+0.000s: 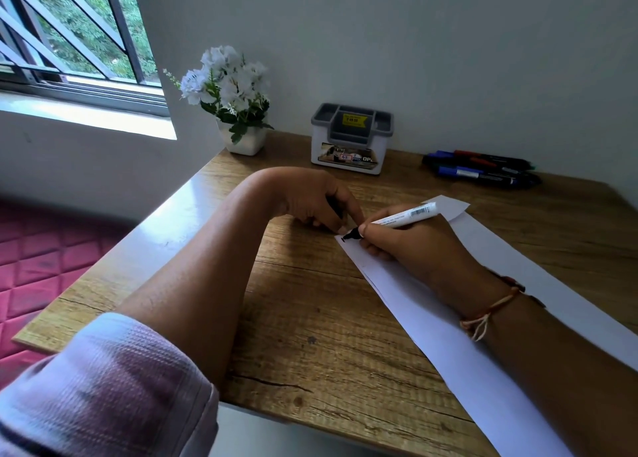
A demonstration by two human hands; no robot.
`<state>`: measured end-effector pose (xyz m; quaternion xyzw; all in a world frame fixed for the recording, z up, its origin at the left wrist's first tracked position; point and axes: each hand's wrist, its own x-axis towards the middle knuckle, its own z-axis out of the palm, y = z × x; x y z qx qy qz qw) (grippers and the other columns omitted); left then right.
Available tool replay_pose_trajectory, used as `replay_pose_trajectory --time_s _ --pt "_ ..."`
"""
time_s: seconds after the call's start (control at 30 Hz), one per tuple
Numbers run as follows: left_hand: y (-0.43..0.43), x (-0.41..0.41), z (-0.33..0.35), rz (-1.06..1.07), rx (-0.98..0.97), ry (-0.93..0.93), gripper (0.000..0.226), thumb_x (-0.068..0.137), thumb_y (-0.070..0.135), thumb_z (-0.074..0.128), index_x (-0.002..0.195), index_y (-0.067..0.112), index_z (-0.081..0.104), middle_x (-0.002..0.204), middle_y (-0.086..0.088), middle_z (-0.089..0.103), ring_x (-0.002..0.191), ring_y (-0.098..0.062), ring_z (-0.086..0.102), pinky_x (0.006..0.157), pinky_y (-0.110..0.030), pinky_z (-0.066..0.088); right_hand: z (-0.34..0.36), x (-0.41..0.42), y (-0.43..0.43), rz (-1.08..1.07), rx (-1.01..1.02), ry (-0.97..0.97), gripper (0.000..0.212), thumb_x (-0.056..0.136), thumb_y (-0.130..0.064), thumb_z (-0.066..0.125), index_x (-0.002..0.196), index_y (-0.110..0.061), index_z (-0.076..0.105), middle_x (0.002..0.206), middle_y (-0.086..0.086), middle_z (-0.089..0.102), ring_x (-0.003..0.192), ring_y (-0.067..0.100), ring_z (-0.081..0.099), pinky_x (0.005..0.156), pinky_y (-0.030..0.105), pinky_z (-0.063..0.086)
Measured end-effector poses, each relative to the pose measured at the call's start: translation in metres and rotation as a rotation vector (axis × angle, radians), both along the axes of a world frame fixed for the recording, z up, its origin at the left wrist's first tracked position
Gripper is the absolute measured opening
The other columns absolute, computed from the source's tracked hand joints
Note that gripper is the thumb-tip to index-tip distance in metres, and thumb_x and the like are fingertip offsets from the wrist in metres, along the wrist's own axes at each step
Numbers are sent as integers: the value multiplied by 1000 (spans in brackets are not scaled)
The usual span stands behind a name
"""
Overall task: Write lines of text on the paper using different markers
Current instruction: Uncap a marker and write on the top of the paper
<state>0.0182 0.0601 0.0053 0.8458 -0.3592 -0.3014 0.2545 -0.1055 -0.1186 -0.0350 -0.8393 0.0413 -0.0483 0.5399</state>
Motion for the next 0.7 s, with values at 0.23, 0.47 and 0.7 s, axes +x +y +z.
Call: replay_pose_trajectory --time_s 0.23,0.47,0.7 --pt "-1 0 0 0 7 5 32 87 12 72 105 39 72 109 -24 65 76 -23 53 63 -28 45 1 0 0 -31 9 18 18 74 -37 74 81 -21 76 77 2 77 81 20 74 84 45 61" --pt "0 -1 0 16 -10 7 34 85 11 73 97 44 73 112 -19 67 78 -23 54 67 -31 46 4 0 0 -45 89 58 9 82 -26 74 81 -16 75 78 7 77 72 16 73 71 28 60" --pt "0 0 0 -2 -16 14 34 86 11 73 98 43 74 108 -22 66 73 -20 53 58 -24 44 2 -1 0 -39 34 26 11 81 -29 74 79 -18 75 74 6 75 71 17 71 77 34 58"
